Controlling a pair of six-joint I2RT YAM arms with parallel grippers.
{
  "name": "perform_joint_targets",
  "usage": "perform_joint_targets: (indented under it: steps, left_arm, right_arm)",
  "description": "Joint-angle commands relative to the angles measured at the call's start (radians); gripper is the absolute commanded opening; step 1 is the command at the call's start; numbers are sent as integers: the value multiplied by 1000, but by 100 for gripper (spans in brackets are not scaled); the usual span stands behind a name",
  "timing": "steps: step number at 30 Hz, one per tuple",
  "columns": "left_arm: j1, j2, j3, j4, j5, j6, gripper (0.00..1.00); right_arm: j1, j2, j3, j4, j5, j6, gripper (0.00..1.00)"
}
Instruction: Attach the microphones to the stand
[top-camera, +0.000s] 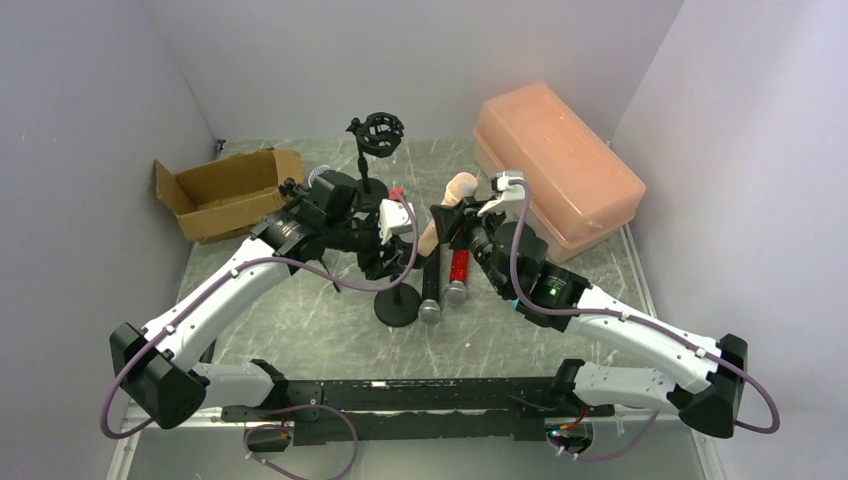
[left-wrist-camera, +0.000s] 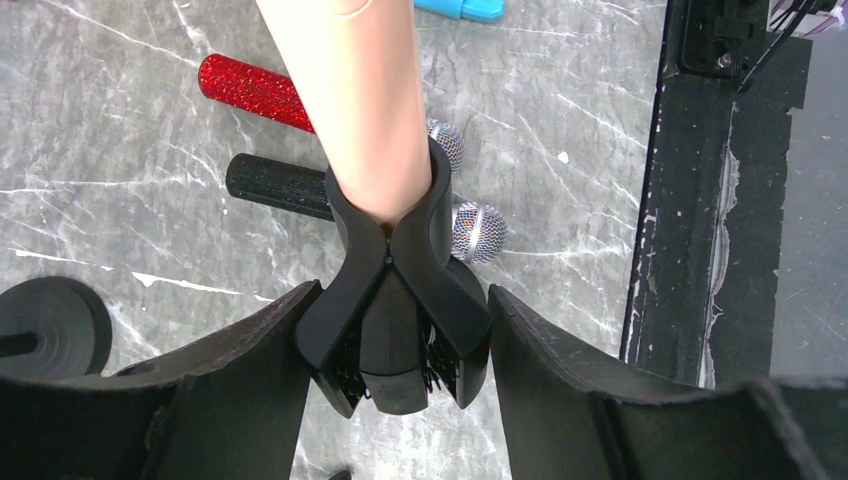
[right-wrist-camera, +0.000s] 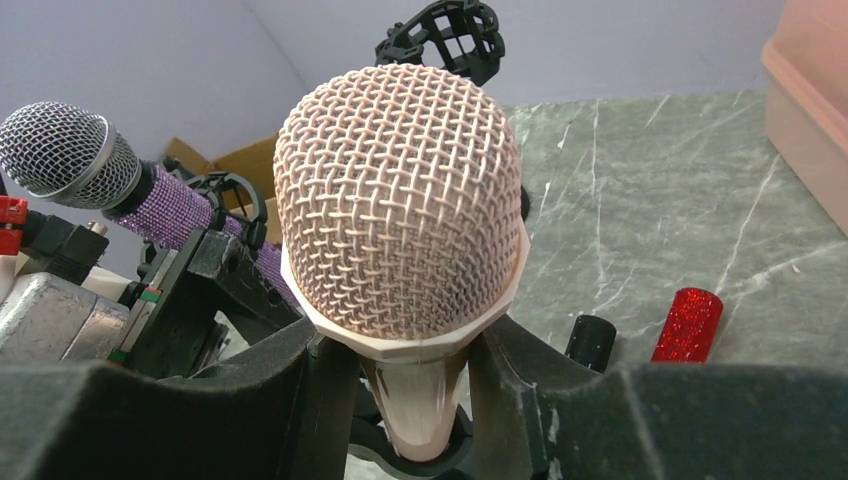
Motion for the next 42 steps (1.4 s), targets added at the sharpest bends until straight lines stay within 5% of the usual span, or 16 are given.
perform_joint_targets:
  steps: [1,7,11,20,22,24,27,31,36,42]
  left_arm:
    - [-4,-12,26,-30,11,35,63]
    - [-2,-18,8,9,11,19,33]
    - [-2,-26,-11,25,-12,12,2]
    - [30,-41,-49,63,5,-43,0]
    - [30,-42,-46,62,2,-46,28]
    - [30,-42,-34,54,-1,-35,68]
    - [30,-36,-18,45,9,-21,76]
    - [30,-32,-21,49,25,-2,53]
    - [31,-41,-50,74,18,-9,2]
    - [31,-52,-69,73,10,-18,0]
  right_arm:
    - [0,0,-35,38,-13,-2,0]
    - [0,11,-72,52,-40,12,0]
    - [2,32,-91,58,-61,17,0]
    - [5,40,-145,105,-70,15,0]
    - [5,31,-153,113,-66,19,0]
    - [5,22,-157,116,-61,21,0]
    - [5,10,-162,125,-63,21,0]
    - [5,9,-162,126,-71,25,0]
    - [5,6,-177,134,-80,30,0]
    - [6,7,-188,156,-83,27,0]
